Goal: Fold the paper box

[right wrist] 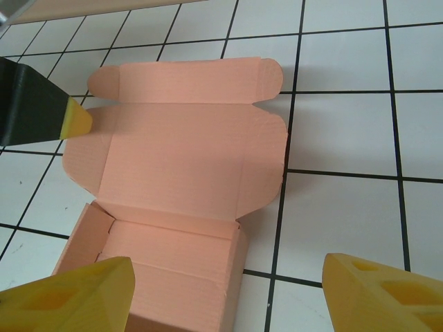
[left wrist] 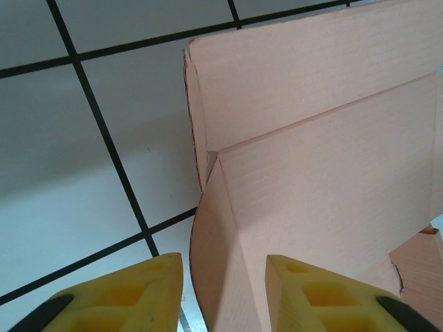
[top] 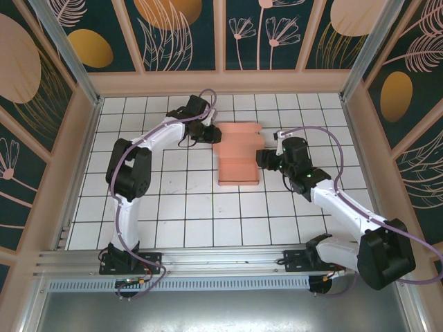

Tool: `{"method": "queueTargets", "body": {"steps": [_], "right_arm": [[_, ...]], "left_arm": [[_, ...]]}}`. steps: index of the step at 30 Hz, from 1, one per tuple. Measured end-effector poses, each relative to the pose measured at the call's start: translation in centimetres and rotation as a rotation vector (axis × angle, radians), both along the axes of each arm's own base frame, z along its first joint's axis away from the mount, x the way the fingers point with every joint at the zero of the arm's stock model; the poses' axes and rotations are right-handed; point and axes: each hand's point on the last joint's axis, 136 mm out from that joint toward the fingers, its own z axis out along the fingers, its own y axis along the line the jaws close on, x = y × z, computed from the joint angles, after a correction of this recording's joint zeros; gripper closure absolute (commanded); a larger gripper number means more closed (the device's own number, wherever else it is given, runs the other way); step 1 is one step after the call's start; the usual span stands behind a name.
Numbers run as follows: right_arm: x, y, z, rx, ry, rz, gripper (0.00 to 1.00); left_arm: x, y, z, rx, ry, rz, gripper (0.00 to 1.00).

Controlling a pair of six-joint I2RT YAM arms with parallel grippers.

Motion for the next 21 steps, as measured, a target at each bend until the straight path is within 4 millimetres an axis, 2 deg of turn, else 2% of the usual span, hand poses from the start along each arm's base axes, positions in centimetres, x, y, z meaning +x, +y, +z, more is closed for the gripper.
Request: {"method": "queueTargets", "body": {"steps": [3,10,15,21], "right_arm": [[0.0,0.0,0.0,0.0,0.0,0.0,0.28],[-0.1,-0.1,0.1,-0.009,0.018,-0.001,0.28],[0.3,-0.1,1.7,-0.007,0.0,-0.011,0.28],[2.0,-1.8,4.3,-0.031,-0.026,-0.044,0.28]], "left_arm": [[-0.1,-0.2,-0.7,-0.005,0.016,-0.006,0.68],[0.1,-0.3,-0.8,-0.01,0.012,-0.006,0.89],[0.3,-0.3,0.1,-0.029,-0.045,-0.01,0.89],[-1.3,0.7,1.3,-0.041,-0.12,-0.02,0.95]]}}
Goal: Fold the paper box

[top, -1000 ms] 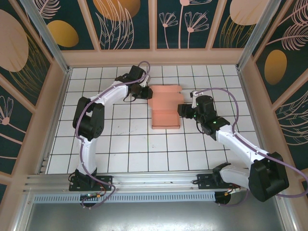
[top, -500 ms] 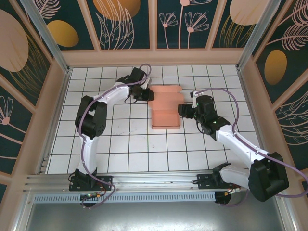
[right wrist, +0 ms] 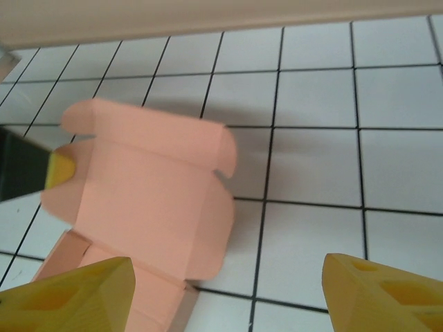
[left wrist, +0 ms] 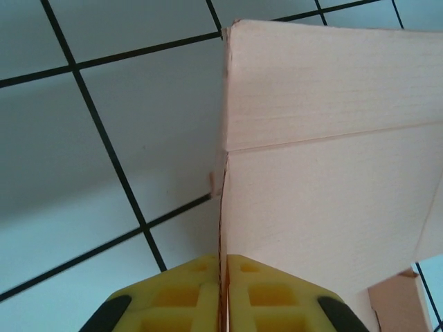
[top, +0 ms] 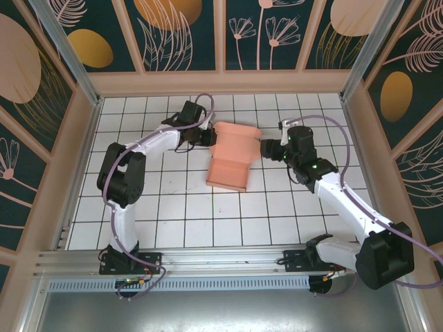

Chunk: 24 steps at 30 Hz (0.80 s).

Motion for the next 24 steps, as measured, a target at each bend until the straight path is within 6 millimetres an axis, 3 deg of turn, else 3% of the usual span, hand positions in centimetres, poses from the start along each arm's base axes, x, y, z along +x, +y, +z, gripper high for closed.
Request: {"method": "queueTargets", "body": {"steps": [4,9,19,24], "right_arm": [[1.6,-0.6,1.0,-0.001,0.007,0.007,0.28],[2.5,0.9,0.0,-0.019,0.077,0.101,0.28],[2.6,4.1,-1.3,-0.067,0.197,0.34,0.27],[2.2,5.0,-2.5,-0.107,0.252,0.45,0.28]], "left_arm": [[-0.4,0.4,1.0,-0.02,-0.071,0.002,0.96],[-1.8,1.2,2.1,-0.056,-0.15,0.006,0.96],[-4.0,2.5,4.3,-0.099,-0.333,-0.017,1.0],[-5.4,3.2,4.2,-0.094,-0.413,-0.052,1.0]]}}
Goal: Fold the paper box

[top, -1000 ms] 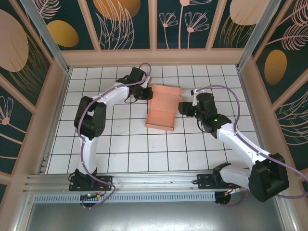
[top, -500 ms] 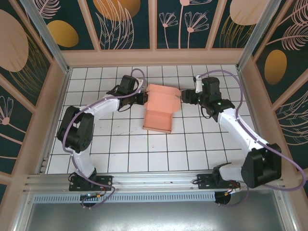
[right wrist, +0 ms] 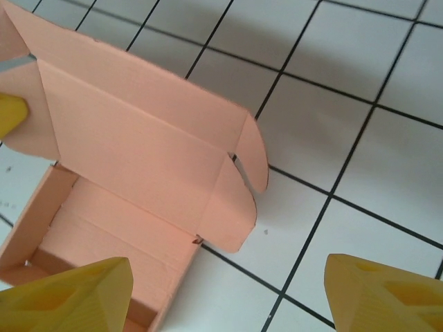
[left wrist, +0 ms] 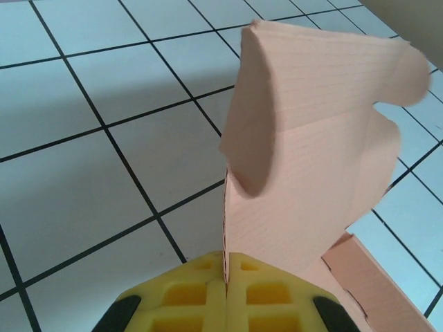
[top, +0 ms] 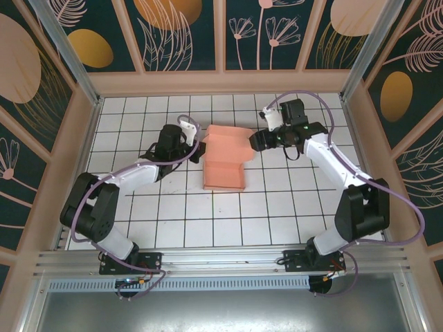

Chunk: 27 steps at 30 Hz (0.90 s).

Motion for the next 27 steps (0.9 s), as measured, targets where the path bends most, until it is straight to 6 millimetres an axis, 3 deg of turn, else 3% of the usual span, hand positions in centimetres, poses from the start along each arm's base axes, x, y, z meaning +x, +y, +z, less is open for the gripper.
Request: {"method": "queueTargets", "body": {"steps": [4,10,14,19,27], "right_arm": [[0.3,0.5,-0.9,-0.029,0.025,0.065,0.31],[1.0,0.9,-2.0,-0.082,0.049,0.15,0.44],[0.8,1.1,-2.8,-0.103,0.056,0.205,0.61],[0.0,1.2,-3.9,-0.116,0.092,0.254,0.69],[-0.5,1.8,-3.9,-0.097,0.081,0.313,0.77]], "left_arm": [[-0.5,-0.1,-0.3,0.0,-0.038,-0.029,1.0],[-0.5,-0.3,-0.1,-0.007,-0.075,-0.048,1.0],[-0.4,-0.4,0.3,-0.017,-0.094,-0.055,1.0],[-0.5,-0.6,0.4,-0.022,-0.096,-0.061,1.0],[-0.5,-0.6,0.5,-0.026,-0.1,-0.065,1.0]]}}
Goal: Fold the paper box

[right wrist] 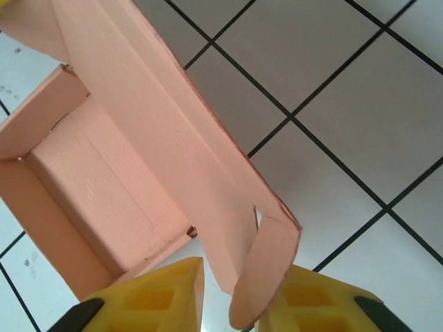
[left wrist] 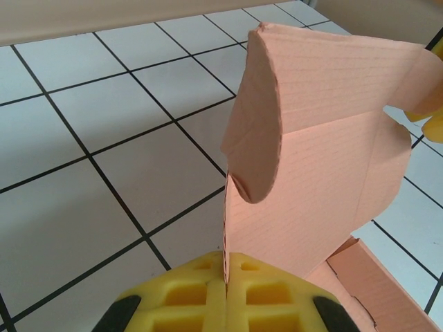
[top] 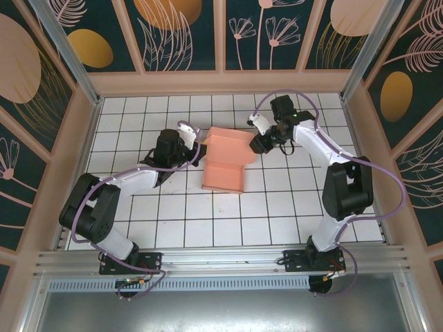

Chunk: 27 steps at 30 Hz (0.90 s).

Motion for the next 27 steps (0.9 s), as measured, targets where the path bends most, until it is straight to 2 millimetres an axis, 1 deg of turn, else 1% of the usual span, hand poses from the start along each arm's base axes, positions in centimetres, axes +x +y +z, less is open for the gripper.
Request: {"method": "queueTargets", "body": {"steps": [6,11,18,22,24,27], "right_arm": [[0.0,0.1,-0.4,0.004,0.005,0.022,0.74],[0.3,-0.3,-0.9,0.011,0.014,0.024,0.72],[0.3,-0.5,-1.2,0.018,0.022,0.032,0.73],[0.2,-0.4,-1.3,0.02,0.022,0.047,0.67],[0.2,-0.5,-1.3,0.019,0.019,0.05,0.6],[0.4,-0.5,-1.3,0.021,0.008,0.049,0.57]], "left_arm": [[-0.1,-0.1,0.0,-0.002,0.001,-0.005,1.0],[-0.2,-0.2,0.0,-0.005,0.002,-0.013,1.0],[-0.3,-0.3,0.1,-0.008,0.004,-0.02,1.0],[-0.3,-0.3,0.1,-0.009,0.004,-0.021,1.0],[-0.3,-0.3,0.1,-0.009,0.004,-0.024,1.0],[-0.4,-0.4,0.0,-0.011,0.009,-0.03,1.0]]}}
